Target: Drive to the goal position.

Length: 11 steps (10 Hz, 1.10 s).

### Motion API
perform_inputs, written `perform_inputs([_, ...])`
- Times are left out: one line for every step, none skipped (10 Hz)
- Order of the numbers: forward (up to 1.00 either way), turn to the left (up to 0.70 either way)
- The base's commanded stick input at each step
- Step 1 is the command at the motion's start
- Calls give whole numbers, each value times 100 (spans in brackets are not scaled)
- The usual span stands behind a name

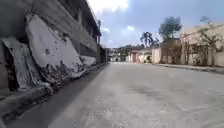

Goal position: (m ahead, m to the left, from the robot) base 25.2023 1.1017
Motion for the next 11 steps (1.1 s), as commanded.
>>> perform_inputs([100,-22])
perform_inputs([100,-1])
perform_inputs([100,0])
perform_inputs([100,0])
perform_inputs([100,0])
perform_inputs([100,0])
perform_inputs([100,0])
perform_inputs([100,0])
perform_inputs([100,0])
perform_inputs([100,0])
perform_inputs([100,0])
